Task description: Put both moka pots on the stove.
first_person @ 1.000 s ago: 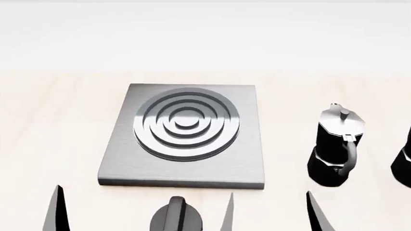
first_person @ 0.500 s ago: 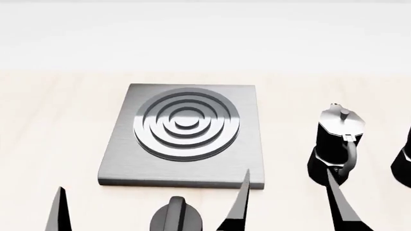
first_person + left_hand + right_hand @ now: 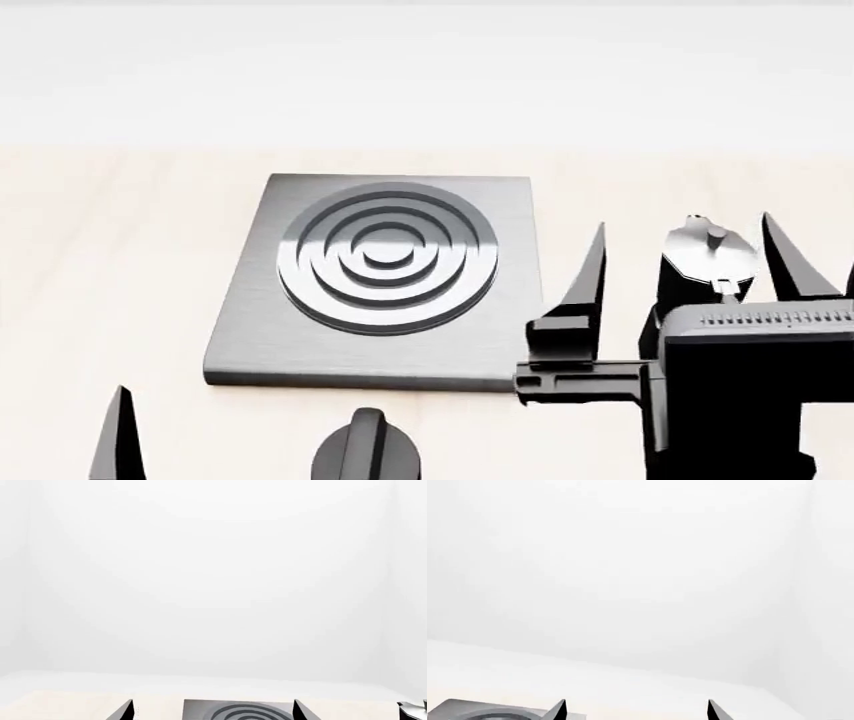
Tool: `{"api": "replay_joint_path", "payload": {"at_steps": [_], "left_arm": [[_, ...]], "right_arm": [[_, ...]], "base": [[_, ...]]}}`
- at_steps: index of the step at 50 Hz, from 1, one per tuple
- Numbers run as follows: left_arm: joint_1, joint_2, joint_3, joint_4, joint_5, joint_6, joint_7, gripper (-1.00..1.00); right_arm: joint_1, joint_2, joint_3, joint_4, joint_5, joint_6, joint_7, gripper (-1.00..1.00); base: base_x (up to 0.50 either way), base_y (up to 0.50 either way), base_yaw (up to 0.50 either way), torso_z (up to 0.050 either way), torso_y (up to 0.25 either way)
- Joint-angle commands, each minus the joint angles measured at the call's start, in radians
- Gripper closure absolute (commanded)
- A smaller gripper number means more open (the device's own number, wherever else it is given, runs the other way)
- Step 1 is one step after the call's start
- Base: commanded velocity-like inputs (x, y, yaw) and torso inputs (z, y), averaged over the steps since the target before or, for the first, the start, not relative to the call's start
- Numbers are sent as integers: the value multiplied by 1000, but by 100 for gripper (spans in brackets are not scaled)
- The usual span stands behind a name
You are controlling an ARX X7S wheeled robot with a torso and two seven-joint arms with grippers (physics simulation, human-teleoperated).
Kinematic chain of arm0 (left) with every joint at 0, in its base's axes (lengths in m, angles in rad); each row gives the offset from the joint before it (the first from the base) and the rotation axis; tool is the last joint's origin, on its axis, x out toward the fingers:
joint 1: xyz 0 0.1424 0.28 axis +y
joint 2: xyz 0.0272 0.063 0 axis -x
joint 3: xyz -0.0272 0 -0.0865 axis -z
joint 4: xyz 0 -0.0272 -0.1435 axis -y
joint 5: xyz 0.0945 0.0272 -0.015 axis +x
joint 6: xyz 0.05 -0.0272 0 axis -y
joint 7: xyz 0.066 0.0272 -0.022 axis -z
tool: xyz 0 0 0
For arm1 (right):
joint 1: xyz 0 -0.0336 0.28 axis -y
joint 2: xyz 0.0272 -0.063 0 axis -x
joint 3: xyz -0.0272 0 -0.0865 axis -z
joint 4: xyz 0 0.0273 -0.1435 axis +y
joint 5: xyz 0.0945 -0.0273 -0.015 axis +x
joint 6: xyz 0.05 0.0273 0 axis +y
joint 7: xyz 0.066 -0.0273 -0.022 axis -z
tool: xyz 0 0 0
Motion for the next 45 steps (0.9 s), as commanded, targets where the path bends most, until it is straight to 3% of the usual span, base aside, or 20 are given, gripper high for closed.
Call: {"api": "replay_joint_path", "payload": {"at_steps": [1, 9, 17, 45], "left_arm": [[-2, -5, 0, 0, -7, 1, -4, -100], [-5, -7, -4, -3, -14, 2, -7, -100], [-4, -9, -2, -7, -14, 6, -9, -100], [-11, -15, 9, -12, -19, 1, -16, -100]], "right_arm": [[124, 71, 31, 78, 55, 135, -57, -100], [198, 110, 102, 160, 176, 305, -139, -100], [240, 155, 116, 239, 205, 374, -177, -100], [402, 154, -13, 637, 175, 314, -308, -100]], "base": [[0, 0, 0, 0, 0], [0, 0, 0, 0, 0], [0, 0, 0, 0, 0], [0, 0, 0, 0, 0]]}}
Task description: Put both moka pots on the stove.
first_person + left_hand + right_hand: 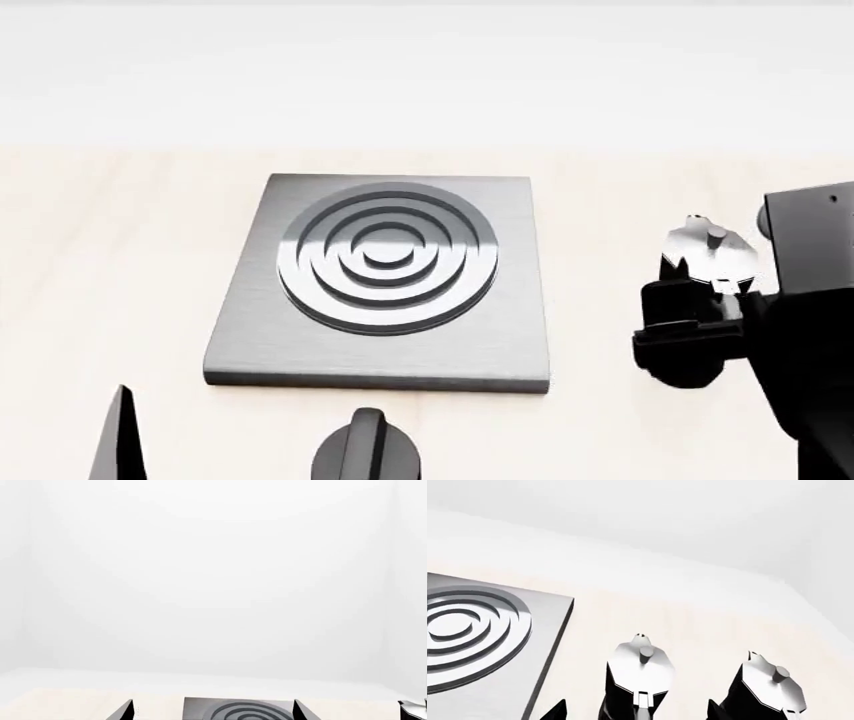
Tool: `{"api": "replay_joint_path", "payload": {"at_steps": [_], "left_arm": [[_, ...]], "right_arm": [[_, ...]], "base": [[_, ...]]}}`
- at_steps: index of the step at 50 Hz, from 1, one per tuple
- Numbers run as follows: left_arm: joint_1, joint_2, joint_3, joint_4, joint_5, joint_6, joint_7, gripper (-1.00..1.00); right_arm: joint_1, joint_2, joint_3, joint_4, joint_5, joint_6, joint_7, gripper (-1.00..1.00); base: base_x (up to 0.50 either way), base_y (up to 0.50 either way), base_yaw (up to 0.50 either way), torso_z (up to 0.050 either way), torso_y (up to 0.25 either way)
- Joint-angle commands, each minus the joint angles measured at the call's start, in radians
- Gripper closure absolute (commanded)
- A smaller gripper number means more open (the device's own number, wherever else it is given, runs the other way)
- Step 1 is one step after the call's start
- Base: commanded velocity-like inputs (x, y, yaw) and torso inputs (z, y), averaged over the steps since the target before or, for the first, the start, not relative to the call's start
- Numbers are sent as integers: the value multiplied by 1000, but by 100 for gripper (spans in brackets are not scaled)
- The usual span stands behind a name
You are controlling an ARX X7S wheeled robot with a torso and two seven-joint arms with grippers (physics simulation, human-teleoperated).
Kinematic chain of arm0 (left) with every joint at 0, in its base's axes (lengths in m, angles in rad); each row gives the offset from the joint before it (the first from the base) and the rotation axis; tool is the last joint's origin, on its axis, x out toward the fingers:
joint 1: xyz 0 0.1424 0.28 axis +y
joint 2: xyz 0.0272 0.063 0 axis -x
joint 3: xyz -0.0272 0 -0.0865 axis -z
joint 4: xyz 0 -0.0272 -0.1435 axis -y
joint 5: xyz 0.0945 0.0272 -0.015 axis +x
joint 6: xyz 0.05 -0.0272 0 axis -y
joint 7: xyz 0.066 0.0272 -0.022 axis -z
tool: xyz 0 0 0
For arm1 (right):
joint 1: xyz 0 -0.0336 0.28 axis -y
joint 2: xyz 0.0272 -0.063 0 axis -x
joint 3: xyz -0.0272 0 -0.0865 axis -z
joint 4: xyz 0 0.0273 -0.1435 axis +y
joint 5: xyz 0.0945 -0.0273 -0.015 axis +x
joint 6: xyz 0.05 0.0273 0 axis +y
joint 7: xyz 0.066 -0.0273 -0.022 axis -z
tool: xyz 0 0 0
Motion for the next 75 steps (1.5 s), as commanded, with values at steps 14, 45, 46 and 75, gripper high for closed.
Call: {"api": "replay_joint_path", "payload": {"at_steps": [14, 45, 46, 75], "left_arm": [[-1, -6, 9, -11, 0, 8, -3, -100], [-7, -10, 30, -13, 5, 8, -10, -100], [-7, -9, 30, -20, 5, 13, -8, -100], [-11, -16, 41, -10, 4, 6, -18, -100]], "right_arm": [[27, -23, -52, 211, -16, -72, -63, -100], [70, -55, -106, 452, -68, -226, -132, -100], [69, -55, -106, 461, -69, -234, -135, -100], [82, -82, -113, 635, -93, -347, -170, -100]], "base": [[0, 0, 0, 0, 0], [0, 0, 0, 0, 0], [0, 0, 0, 0, 0], [0, 0, 0, 0, 0]]}}
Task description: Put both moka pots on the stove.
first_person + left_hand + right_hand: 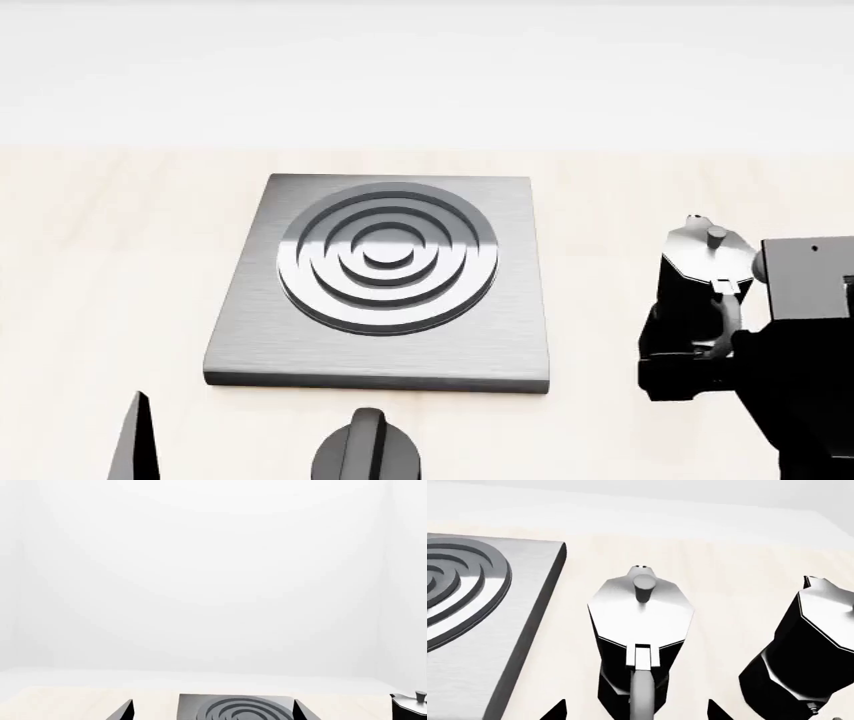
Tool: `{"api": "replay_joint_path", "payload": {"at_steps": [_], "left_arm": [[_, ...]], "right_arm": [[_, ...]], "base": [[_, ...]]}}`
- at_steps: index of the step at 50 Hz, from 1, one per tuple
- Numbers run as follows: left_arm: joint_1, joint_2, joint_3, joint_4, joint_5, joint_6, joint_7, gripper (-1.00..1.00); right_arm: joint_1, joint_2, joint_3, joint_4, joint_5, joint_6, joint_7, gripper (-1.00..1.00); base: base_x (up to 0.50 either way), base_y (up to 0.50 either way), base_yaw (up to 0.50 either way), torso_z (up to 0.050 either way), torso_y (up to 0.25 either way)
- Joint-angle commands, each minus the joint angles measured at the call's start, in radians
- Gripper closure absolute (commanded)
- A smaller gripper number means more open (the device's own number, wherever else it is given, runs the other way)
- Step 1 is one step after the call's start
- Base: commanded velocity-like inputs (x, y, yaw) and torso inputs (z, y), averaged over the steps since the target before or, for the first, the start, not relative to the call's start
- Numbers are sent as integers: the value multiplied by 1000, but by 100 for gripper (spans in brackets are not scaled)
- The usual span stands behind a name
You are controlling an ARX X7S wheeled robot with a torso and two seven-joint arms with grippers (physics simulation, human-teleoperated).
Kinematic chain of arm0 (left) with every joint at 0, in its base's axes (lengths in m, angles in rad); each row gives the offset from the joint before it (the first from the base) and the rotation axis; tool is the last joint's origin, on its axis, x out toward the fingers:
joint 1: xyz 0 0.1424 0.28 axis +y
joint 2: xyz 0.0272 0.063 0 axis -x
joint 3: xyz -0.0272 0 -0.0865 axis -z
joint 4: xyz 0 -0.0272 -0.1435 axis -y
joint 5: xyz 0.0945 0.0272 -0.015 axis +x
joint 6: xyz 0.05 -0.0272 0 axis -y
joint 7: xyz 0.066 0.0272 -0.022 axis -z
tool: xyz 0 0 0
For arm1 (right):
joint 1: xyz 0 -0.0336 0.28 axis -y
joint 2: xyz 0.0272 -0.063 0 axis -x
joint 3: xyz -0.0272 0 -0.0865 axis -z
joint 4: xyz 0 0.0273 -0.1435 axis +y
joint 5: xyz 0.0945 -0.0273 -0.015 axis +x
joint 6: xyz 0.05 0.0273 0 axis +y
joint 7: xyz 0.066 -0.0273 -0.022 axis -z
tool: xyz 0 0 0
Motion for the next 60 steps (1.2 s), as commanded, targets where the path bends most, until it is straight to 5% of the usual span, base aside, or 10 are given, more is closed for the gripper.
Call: {"api": "replay_joint_path", "payload": {"at_steps": [1, 25, 26, 44, 60], "left_arm": [[-1, -2, 2, 0, -1, 2, -3, -100], [-4, -7, 6, -4, -5, 7, -9, -100], [-4, -8, 6, -4, -4, 7, -9, -100], [-2, -14, 8, 2, -5, 12, -14, -100], [-4, -18, 10, 1, -9, 11, -18, -100]], "right_arm": [[23, -19, -18, 88, -18, -54, -21, -100], [34, -39, -35, 185, -45, -126, -29, -100], [31, -40, -32, 181, -50, -145, -20, 100], [20, -32, -44, 75, -47, -101, 1, 100], [59, -10, -17, -294, 9, 60, 85, 100]], "base": [[0, 0, 0, 0, 0], [0, 0, 0, 0, 0], [0, 0, 0, 0, 0], [0, 0, 0, 0, 0], [0, 0, 0, 0, 1]]}}
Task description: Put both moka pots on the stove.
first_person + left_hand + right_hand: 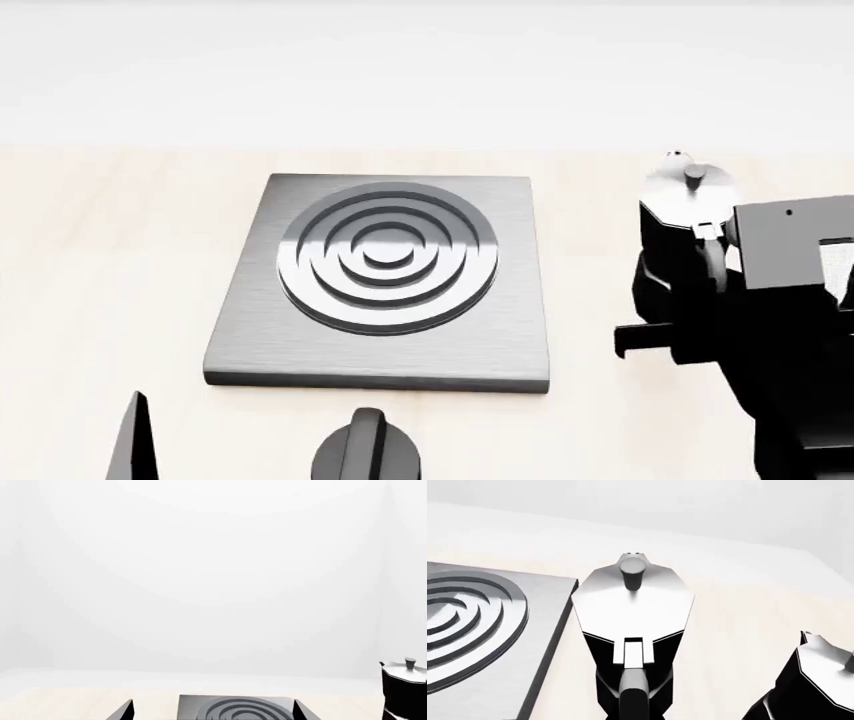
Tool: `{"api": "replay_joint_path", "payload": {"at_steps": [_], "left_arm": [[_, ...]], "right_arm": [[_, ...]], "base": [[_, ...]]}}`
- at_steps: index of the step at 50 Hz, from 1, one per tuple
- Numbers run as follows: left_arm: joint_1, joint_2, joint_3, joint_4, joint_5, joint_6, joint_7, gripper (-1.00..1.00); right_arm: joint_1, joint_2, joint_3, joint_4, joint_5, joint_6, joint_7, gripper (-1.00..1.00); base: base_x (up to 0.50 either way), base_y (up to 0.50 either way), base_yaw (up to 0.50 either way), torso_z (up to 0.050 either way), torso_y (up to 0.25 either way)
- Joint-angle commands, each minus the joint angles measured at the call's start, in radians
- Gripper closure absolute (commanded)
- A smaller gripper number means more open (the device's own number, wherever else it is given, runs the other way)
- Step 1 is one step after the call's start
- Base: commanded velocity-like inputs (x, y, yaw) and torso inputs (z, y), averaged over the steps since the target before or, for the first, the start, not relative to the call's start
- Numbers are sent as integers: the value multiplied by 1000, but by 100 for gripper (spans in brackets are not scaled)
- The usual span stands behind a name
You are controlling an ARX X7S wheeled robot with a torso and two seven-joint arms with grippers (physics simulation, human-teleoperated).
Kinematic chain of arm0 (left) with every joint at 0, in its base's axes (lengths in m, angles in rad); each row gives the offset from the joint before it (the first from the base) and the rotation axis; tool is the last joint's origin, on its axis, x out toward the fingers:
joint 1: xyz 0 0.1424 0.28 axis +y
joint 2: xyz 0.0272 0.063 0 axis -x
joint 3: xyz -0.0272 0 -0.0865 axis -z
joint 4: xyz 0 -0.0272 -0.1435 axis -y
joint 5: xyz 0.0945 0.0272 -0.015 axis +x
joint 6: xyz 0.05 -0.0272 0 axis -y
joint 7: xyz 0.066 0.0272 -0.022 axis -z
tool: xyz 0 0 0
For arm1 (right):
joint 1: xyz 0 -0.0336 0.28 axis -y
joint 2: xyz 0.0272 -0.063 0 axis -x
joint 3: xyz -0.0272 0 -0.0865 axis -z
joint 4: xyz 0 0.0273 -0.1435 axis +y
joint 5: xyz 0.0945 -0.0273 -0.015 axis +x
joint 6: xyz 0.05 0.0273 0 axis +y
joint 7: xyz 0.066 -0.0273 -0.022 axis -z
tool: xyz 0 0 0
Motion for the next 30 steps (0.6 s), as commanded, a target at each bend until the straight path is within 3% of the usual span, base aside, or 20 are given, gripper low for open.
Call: {"api": "replay_joint_path", "payload": {"at_steps": [1, 18, 30], "left_arm": [[-1, -3, 1, 2, -3, -1, -4, -100], [-3, -10, -1, 8, -8, -2, -10, -100], [-3, -14, -4, 8, -15, 1, -13, -100]], "right_arm": [[48, 8, 10, -229, 22, 96, 37, 100], [133, -62, -66, -321, 44, 90, 1, 100], [215, -173, -127, -128, 10, -26, -42, 100]], "base": [[0, 0, 0, 0, 0], [0, 0, 0, 0, 1], [0, 0, 0, 0, 2]]}}
